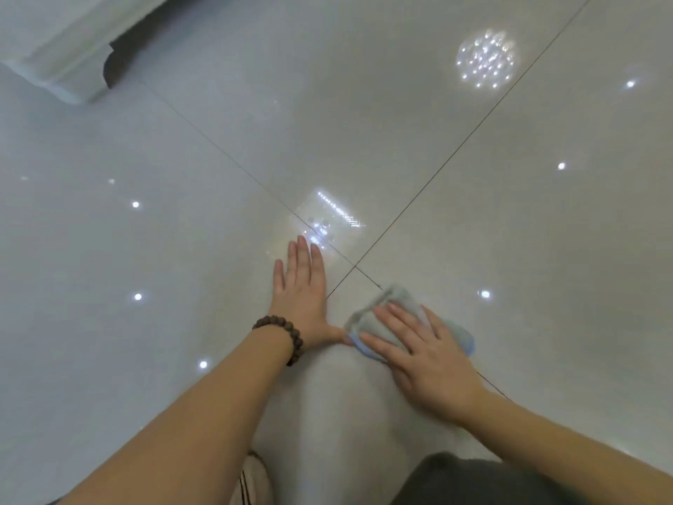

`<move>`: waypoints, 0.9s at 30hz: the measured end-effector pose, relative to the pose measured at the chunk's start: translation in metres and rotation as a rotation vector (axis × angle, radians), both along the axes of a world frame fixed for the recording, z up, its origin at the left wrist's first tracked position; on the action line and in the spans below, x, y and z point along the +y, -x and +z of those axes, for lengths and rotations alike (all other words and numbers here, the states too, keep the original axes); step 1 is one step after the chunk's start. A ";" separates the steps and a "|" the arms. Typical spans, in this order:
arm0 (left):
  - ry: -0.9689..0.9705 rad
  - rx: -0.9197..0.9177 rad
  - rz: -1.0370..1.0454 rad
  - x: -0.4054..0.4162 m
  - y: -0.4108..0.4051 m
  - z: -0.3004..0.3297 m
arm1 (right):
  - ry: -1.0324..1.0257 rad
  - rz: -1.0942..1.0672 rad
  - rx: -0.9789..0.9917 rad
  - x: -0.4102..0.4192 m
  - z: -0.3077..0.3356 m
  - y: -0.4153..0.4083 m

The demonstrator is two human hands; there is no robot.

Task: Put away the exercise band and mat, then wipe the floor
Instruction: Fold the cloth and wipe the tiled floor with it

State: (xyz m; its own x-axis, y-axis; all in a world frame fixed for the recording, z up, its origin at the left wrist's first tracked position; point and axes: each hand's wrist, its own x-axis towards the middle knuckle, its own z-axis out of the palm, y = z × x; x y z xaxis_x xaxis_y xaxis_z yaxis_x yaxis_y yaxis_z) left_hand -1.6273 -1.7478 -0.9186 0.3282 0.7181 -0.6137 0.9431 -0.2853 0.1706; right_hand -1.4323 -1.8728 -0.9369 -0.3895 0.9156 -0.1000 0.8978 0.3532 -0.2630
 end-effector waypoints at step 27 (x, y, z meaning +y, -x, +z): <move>0.007 -0.123 -0.961 -0.188 -0.200 0.027 | -0.080 -1.138 -0.130 -0.258 -0.008 -0.112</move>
